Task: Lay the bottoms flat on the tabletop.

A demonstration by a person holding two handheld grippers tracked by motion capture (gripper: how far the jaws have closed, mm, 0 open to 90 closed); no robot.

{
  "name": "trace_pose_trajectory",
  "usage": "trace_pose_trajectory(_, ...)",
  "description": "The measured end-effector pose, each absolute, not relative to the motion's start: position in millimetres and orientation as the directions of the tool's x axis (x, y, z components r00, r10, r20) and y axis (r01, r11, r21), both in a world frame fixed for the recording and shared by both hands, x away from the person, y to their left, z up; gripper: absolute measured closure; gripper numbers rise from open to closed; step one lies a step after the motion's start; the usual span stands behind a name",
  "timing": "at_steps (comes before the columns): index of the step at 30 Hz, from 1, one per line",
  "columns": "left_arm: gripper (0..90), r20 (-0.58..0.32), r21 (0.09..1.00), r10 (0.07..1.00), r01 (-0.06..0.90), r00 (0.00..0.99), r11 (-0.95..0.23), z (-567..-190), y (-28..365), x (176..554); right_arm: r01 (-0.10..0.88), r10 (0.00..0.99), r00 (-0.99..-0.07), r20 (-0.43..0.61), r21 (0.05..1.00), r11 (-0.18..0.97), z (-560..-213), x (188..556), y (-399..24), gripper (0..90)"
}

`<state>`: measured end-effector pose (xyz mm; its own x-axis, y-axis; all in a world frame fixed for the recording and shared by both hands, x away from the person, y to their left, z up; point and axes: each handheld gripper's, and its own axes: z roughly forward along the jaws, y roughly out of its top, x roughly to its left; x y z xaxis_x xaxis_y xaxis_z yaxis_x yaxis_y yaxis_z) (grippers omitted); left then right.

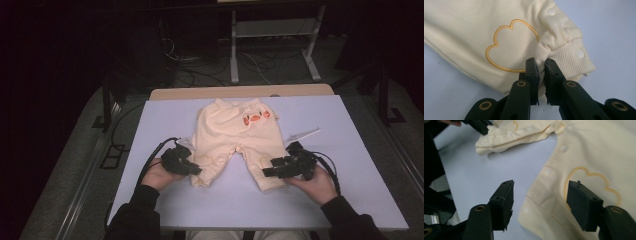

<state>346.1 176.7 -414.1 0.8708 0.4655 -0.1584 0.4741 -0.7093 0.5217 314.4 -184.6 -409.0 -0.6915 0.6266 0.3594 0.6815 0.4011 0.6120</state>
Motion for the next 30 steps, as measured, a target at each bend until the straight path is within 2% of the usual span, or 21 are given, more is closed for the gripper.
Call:
trace_pose_trajectory(3, 80.9, -0.158, 0.517, 0.46, 0.47, 0.874, -0.715, -415, 176, 346, 0.665, 0.651, -0.706, 0.279, 0.577, 0.474, -423, 313, -160, 39.9)
trace_pose_trajectory(5, 80.8, -0.154, 0.517, 0.454, 0.463, 0.878, -0.72, -414, 175, 345, 0.662, 0.691, -0.699, 0.185, 0.532, 0.527, -433, 314, -149, 44.3)
trace_pose_trajectory(6, 80.8, -0.155, 0.519, 0.452, 0.461, 0.879, -0.72, -414, 175, 345, 0.646, 0.686, -0.708, 0.171, 0.548, 0.531, -435, 313, -147, 53.9)
trace_pose_trajectory(8, 80.8, -0.159, 0.517, 0.445, 0.458, 0.882, -0.723, -414, 175, 344, 0.641, 0.671, -0.72, 0.178, 0.542, 0.543, -433, 313, -147, 64.6)
trace_pose_trajectory(10, 80.8, -0.162, 0.512, 0.434, 0.452, 0.886, -0.731, -413, 175, 344, 0.656, 0.674, -0.709, 0.207, 0.544, 0.523, -431, 314, -151, 69.4)
trace_pose_trajectory(14, 80.7, -0.17, 0.507, 0.403, 0.431, 0.899, -0.747, -409, 172, 344, 0.685, 0.667, -0.693, 0.274, 0.539, 0.491, -429, 317, -160, 73.6)
trace_pose_trajectory(19, 79.0, -0.179, 0.489, 0.37, 0.409, 0.912, -0.77, -409, 168, 342, 0.688, 0.649, -0.699, 0.299, 0.527, 0.499, -426, 316, -165, 73.1)
trace_pose_trajectory(21, 74.3, -0.192, 0.498, 0.365, 0.411, 0.911, -0.764, -409, 169, 341, 0.691, 0.636, -0.703, 0.317, 0.514, 0.508, -426, 317, -166, 70.6)
trace_pose_trajectory(24, 54.7, -0.206, 0.552, 0.375, 0.424, 0.904, -0.718, -404, 174, 339, 0.697, 0.604, -0.706, 0.37, 0.513, 0.501, -424, 316, -169, 60.5)
trace_pose_trajectory(26, 40.7, -0.206, 0.592, 0.398, 0.438, 0.894, -0.676, -400, 178, 338, 0.701, 0.591, -0.703, 0.395, 0.525, 0.483, -421, 315, -172, 47.6)
trace_pose_trajectory(30, 20.0, -0.242, 0.651, 0.428, 0.472, 0.871, -0.594, -394, 183, 340, 0.68, 0.596, -0.709, 0.377, 0.591, 0.434, -415, 316, -180, 23.3)
